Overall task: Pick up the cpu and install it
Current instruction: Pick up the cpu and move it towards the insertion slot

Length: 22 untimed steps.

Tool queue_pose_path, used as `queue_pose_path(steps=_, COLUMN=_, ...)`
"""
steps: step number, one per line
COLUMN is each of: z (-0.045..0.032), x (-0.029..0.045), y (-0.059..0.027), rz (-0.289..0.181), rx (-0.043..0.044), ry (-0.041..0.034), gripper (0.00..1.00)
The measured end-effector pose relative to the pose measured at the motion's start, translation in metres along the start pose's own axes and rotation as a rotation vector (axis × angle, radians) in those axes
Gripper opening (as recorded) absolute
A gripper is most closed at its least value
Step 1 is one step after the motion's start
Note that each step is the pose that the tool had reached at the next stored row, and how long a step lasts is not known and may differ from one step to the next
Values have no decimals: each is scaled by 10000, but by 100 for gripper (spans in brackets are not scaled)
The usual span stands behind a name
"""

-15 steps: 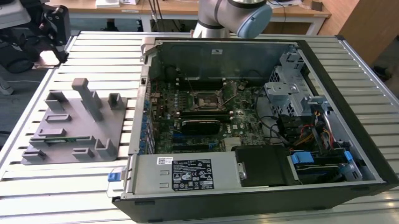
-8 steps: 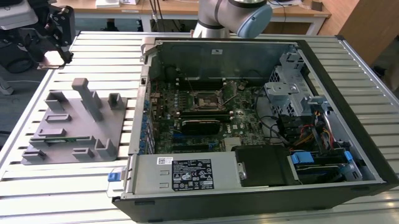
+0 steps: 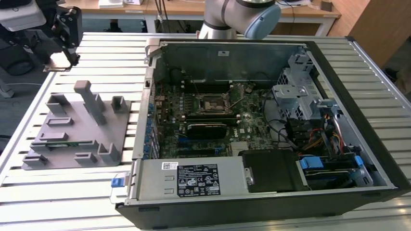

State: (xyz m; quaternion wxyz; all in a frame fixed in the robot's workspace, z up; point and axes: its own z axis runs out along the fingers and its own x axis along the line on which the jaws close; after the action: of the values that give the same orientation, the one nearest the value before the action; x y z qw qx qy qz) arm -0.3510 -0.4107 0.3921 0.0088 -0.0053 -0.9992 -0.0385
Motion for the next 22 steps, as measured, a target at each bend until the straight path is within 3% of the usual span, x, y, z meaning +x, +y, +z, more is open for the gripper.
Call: queue_pose_path(steps=22, z=15, x=-183, y=1, rz=1, rx=0, ry=0, gripper=53)
